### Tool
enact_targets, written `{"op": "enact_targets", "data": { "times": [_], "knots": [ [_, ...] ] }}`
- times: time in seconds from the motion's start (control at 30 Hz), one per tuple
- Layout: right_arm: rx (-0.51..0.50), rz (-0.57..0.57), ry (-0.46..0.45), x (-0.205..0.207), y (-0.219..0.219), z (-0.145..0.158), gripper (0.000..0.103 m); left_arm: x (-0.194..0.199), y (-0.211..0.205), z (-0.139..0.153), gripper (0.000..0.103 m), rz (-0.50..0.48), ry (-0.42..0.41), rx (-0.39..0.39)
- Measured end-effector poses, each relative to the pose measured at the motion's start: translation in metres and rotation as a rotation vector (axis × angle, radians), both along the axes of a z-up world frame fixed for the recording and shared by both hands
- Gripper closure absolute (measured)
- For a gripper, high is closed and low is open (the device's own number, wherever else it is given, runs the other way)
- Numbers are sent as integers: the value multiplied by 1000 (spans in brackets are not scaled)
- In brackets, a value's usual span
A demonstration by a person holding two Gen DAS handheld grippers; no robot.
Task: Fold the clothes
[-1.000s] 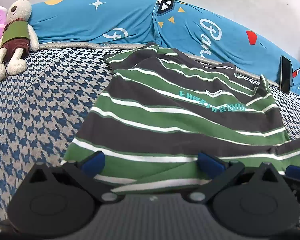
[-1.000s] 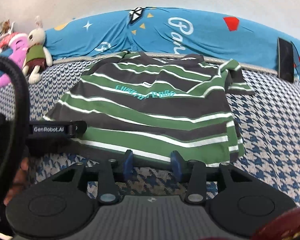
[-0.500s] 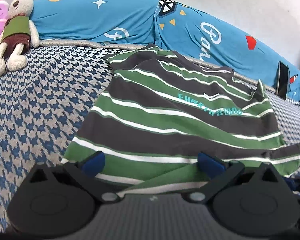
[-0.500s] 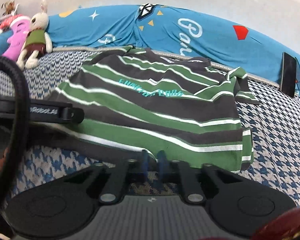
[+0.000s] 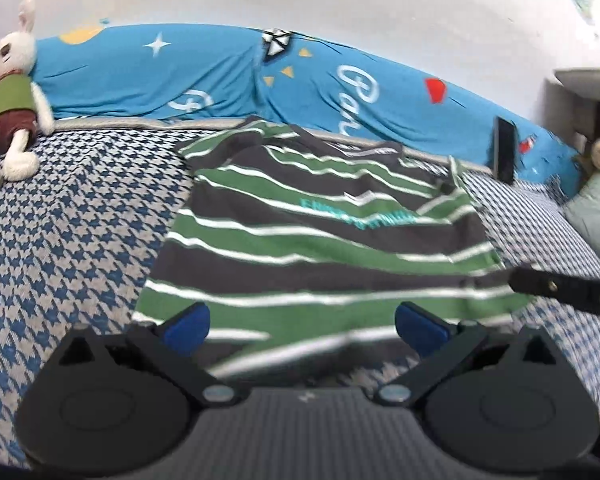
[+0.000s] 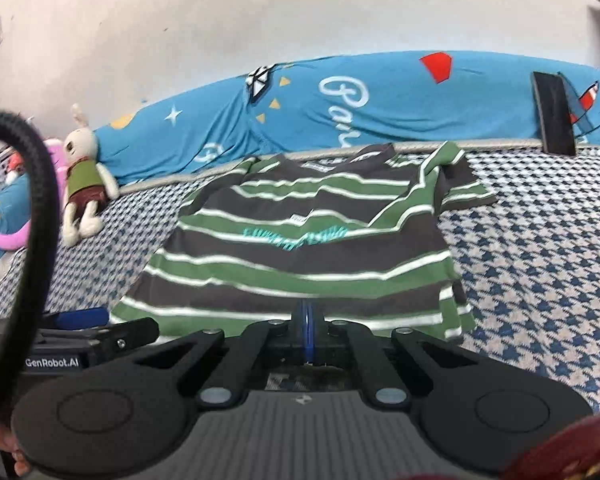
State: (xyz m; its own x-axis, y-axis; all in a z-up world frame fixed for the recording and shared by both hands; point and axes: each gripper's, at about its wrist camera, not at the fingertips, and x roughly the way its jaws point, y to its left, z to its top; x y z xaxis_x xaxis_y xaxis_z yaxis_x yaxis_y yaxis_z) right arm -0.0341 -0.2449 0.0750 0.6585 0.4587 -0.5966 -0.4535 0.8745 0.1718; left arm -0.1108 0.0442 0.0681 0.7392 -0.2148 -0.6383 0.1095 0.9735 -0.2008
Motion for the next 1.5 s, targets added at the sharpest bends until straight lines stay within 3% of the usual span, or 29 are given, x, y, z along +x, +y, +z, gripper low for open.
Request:
{"op": "enact_targets", "data": {
  "times": [0.1, 0.27, 0.37, 0.63, 0.7, 0.77, 0.87, 1.03, 1.5],
  "knots": [
    [-53, 29, -11, -4, 6, -6, 96, -5, -2, -4, 0, -18, 22, 4],
    [-141, 67, -19, -7, 16, -19, 78, -8, -7, -12, 0, -39, 42, 65],
    [-177, 98, -14, -7, 22, -28, 72, -7, -7, -19, 0, -43, 68, 86],
    [-340, 167, -45, 0, 46, -51, 72, -1, -7, -33, 0, -28, 91, 136],
    [-351, 165, -45, 4, 48, -53, 76, 2, -7, -36, 0, -18, 99, 148],
    [-350, 164, -44, 6, 49, -52, 91, 6, -8, -39, 0, -15, 103, 154],
    [-345, 150, -48, 11, 49, -47, 98, 11, -11, -41, 1, -7, 103, 165],
    [-245, 141, -23, 25, 43, -29, 98, 19, -12, -37, 7, 7, 87, 170],
    [-113, 104, 30, 87, 41, -3, 99, 72, -9, -17, 7, -15, 77, 164]
  ]
}}
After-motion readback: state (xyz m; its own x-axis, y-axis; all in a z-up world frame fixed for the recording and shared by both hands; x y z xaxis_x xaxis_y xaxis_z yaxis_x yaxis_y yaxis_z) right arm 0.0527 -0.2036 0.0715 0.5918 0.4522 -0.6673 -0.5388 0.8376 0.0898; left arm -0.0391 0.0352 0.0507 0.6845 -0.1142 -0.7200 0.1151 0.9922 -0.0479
